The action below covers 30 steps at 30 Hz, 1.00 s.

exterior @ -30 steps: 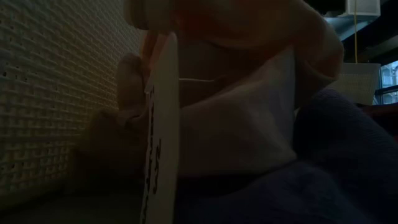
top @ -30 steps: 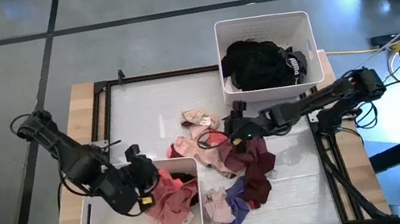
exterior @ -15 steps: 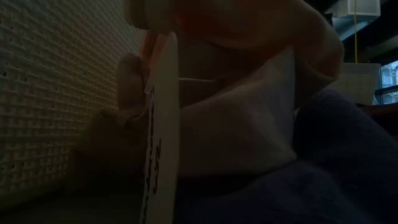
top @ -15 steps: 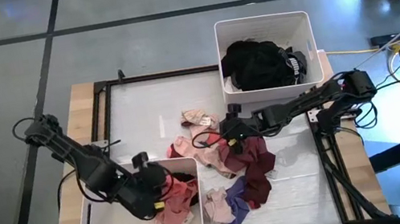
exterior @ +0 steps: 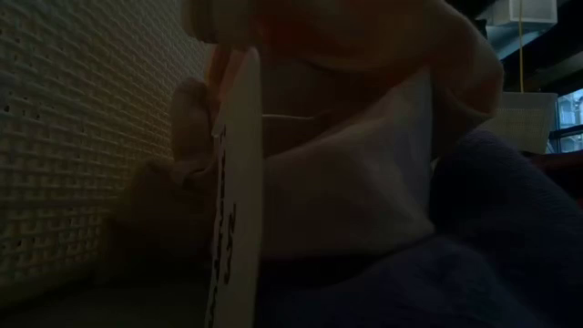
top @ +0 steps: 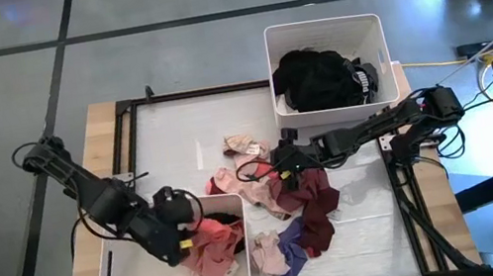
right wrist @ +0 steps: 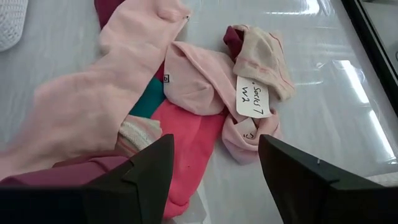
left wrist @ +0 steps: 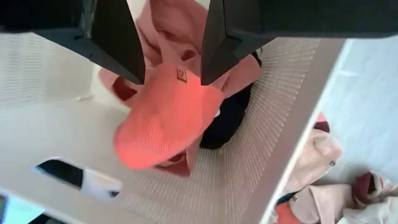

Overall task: Sort clothes
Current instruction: Put the orange sock into the bottom white laundry bin

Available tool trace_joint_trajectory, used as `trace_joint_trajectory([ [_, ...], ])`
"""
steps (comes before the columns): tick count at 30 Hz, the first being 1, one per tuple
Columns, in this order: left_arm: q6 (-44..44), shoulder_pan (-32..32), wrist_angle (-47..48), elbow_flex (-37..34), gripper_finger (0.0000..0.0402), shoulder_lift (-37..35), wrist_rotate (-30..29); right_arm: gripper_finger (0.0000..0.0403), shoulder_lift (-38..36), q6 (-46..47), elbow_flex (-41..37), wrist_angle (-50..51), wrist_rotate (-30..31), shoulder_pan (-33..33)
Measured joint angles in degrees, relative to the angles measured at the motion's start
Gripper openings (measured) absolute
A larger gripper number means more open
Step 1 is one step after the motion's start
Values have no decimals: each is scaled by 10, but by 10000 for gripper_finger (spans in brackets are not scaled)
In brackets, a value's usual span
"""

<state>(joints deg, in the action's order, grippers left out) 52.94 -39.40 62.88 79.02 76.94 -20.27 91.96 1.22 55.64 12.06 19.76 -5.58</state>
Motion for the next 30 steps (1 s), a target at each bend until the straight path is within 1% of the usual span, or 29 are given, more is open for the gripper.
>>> trace_joint_trajectory([
  [2, -7, -4, -7, 0, 147, -14, 0, 236, 0, 1, 0, 0, 0, 0],
  [3, -14, -8, -8, 0, 147, -22, -9, 236, 0, 3, 0, 0, 0, 0],
  [4, -27, -14, -8, 0, 147, -30, -32, 236, 0, 3, 0, 0, 0, 0],
  [6, -59, -26, -15, 0, 147, -43, -110, 236, 4, 4, 0, -2, 1, 0],
  [9, -87, -41, -27, 1, 147, -50, -257, 236, 18, 5, 0, -4, 1, 0],
  [10, -89, -44, -25, 1, 147, -48, -294, 236, 26, 5, 0, -6, 1, 0],
  [11, -87, -44, -23, 1, 147, -45, -315, 236, 33, 5, 0, -7, 1, 0],
  [13, -83, -40, -23, 1, 147, -38, -325, 236, 49, 5, 0, -13, 1, 0],
  [20, -80, -37, -22, 1, 147, -8, -324, 236, 94, 2, 0, -64, -9, 21],
  [25, -80, -37, -22, 0, 147, 7, -323, 236, 112, 15, 0, -83, -40, 42],
  [30, -80, -35, -21, 0, 147, 12, -315, 236, 135, 16, 0, -91, -102, 56],
])
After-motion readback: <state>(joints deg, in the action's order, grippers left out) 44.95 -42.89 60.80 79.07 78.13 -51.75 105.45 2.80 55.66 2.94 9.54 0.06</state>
